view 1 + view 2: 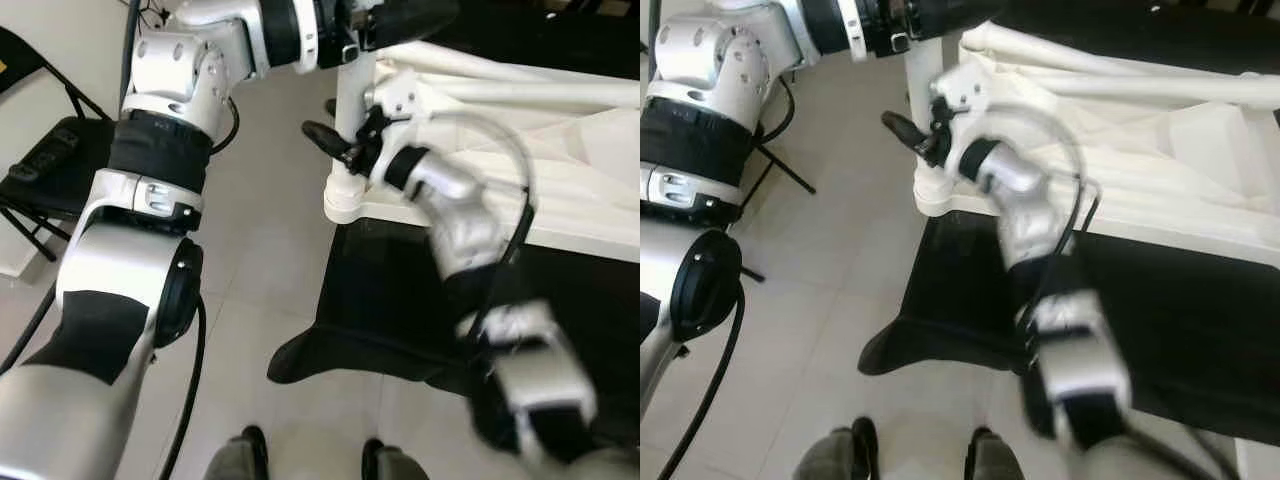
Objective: Building children table
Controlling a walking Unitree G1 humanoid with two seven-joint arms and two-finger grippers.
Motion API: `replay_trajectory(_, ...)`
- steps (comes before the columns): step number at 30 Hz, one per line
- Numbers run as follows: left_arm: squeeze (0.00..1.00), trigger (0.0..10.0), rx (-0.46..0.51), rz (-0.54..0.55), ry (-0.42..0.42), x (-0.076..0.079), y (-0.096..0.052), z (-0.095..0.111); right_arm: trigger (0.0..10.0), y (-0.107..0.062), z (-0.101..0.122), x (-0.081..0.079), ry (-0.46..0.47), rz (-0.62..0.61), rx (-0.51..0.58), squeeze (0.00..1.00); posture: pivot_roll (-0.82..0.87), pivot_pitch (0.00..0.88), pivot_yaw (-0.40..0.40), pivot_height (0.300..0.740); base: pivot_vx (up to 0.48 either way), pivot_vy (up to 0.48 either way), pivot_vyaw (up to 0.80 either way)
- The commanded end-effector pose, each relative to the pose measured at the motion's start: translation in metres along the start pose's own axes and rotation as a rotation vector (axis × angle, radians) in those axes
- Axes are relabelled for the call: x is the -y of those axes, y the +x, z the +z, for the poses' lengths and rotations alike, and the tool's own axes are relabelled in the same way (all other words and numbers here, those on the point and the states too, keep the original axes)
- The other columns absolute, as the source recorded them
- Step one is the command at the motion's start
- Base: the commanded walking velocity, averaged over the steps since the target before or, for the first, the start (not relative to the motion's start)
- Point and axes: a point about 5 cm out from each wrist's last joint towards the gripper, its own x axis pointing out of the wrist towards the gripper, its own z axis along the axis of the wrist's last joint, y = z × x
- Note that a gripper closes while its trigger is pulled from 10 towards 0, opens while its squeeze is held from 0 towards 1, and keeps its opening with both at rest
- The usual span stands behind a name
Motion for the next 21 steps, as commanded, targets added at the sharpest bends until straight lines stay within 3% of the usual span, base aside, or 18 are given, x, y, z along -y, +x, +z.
replay_trajectory(1, 0.0, 10.0, -0.008, -0.084, -0.002, 0.01, 0.009, 0.001, 0.0, -0.019, -0.043, 0.006, 0.06, -0.166, -0.203, 0.0, 0.0, 0.266, 0.034, 0.74, 0.0, 0.0, 0.0)
replay_trajectory(9, 0.0, 10.0, -0.004, -0.087, 0.006, 0.01, 0.01, 0.003, 0.0, -0.007, -0.036, 0.013, 0.063, -0.178, -0.175, 0.0, -0.01, 0.248, 0.03, 0.74, 0.0, 0.0, 0.0)
replay_trajectory(11, 0.0, 9.6, -0.003, -0.087, 0.005, 0.01, 0.011, 0.003, 0.0, -0.006, -0.035, 0.015, 0.06, -0.191, -0.17, 0.0, -0.01, 0.245, 0.032, 0.74, 0.0, 0.0, 0.0)
replay_trajectory(12, 0.0, 0.0, 0.0, -0.09, -0.002, 0.01, 0.011, 0.003, 0.0, -0.005, -0.034, 0.016, 0.059, -0.199, -0.165, 0.0, -0.01, 0.243, 0.033, 0.74, 0.0, 0.0, 0.0)
replay_trajectory(19, 0.0, 0.0, 0.003, -0.099, -0.007, 0.011, 0.012, 0.005, 0.0, -0.011, -0.026, 0.012, 0.063, -0.237, -0.171, 0.0, -0.01, 0.241, 0.035, 0.74, 0.0, 0.0, 0.0)
replay_trajectory(20, 0.0, 0.0, 0.005, -0.1, -0.006, 0.01, 0.012, 0.005, 2.4, -0.01, -0.023, 0.012, 0.068, -0.231, -0.169, 0.0, -0.01, 0.242, 0.036, 0.74, 0.0, 0.0, 0.0)
replay_trajectory(21, 0.0, 0.0, 0.005, -0.1, -0.006, 0.01, 0.012, 0.005, 2.4, -0.01, -0.023, 0.012, 0.068, -0.231, -0.169, 0.0, -0.01, 0.242, 0.036, 0.74, 0.0, 0.0, 0.0)
